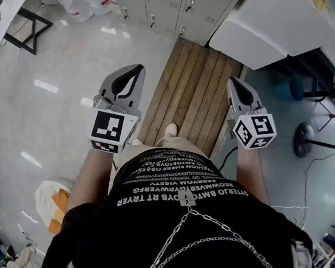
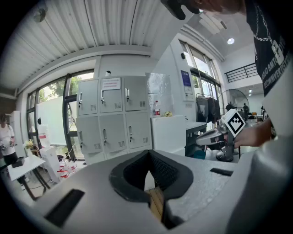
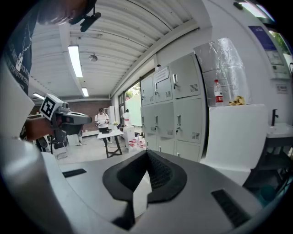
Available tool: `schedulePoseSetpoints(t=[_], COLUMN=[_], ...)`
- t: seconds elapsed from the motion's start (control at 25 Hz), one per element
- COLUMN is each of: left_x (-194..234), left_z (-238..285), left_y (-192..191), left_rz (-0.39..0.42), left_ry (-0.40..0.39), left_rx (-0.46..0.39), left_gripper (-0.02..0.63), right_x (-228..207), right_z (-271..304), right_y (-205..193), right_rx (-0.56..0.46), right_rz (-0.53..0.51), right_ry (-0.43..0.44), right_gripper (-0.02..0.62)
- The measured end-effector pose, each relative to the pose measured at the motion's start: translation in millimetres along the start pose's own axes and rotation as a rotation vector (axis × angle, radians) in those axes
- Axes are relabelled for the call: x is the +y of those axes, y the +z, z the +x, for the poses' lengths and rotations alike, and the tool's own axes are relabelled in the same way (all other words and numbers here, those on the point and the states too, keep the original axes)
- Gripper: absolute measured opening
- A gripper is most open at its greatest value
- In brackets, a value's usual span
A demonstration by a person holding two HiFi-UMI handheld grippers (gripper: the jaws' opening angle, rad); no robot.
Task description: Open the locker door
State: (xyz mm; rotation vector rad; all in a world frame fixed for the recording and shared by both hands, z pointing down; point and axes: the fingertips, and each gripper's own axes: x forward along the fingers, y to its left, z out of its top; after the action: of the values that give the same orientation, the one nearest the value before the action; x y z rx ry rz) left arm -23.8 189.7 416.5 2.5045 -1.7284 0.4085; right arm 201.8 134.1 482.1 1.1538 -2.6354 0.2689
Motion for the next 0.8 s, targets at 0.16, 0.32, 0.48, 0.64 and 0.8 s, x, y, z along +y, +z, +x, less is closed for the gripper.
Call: schedulePoseSetpoints(t=[0.16, 0.32, 0.48, 0.64, 0.8], left_x=[-26, -30, -16, -2, 8], left_z=[-27, -89, -162, -212, -230], left_y=[8, -18, -75, -102, -93], left_rz=[0.018, -0.012, -0.109, -0.181, -0.143], left_ry=[-0.035, -0.027, 0.021, 0.038, 0.021], left_rx=[-0.036, -0.05, -0.004, -0.006, -0.047], left_gripper=[0.003, 0.003, 0.003, 0.003, 0.003], right_x=[-3, 37, 111, 165, 196], right_z=[-45, -67, -73, -83, -91], right_y=[-12, -15, -16, -19, -21], right_rx=[0.004, -0.005, -0.011, 0.008, 0.019], right_rz=[0.01, 0.028, 0.034, 0.026, 0.018], right_ry=[-0.06, -0.08, -0.013, -0.003, -0.017], right_gripper=[-0.003, -0.003, -0.003, -0.003, -0.003])
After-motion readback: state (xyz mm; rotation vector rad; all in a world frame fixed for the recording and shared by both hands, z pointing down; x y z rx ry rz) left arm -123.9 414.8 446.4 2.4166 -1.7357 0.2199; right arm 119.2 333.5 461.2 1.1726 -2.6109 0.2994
